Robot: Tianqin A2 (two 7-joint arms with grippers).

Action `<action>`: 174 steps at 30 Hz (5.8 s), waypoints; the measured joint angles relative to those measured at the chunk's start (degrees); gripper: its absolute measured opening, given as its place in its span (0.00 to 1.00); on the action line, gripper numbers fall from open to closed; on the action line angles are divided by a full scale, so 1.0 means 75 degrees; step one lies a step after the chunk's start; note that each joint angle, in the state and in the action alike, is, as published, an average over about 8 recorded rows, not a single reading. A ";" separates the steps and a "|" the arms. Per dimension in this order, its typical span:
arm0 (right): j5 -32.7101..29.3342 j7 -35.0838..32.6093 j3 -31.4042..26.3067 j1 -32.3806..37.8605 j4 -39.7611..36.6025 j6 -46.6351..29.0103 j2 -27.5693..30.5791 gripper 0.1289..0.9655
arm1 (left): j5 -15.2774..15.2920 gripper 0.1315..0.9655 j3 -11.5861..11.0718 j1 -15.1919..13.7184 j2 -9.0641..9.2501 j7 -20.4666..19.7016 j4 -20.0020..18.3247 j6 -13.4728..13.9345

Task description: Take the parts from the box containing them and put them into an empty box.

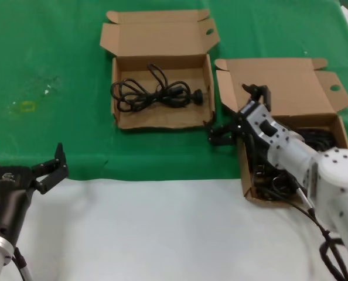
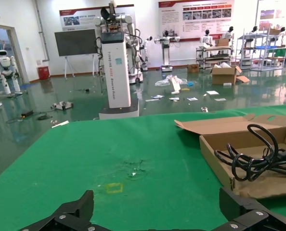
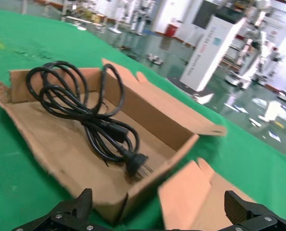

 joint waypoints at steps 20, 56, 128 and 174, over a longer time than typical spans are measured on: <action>0.0505 0.1912 0.0566 -0.2749 0.3238 0.1358 0.0586 1.00 | -0.0001 1.00 0.0000 0.0000 0.0000 -0.0002 0.0000 0.0000; 0.0908 0.3440 0.1018 -0.4940 0.5830 0.2442 0.1054 1.00 | -0.0001 1.00 0.0000 0.0000 0.0000 -0.0002 0.0000 0.0000; 0.0908 0.3440 0.1018 -0.4939 0.5830 0.2442 0.1054 1.00 | -0.0001 1.00 0.0000 0.0000 0.0000 -0.0002 0.0000 0.0000; 0.0908 0.3439 0.1018 -0.4939 0.5830 0.2442 0.1054 1.00 | -0.0001 1.00 0.0000 0.0000 0.0000 -0.0002 0.0000 0.0000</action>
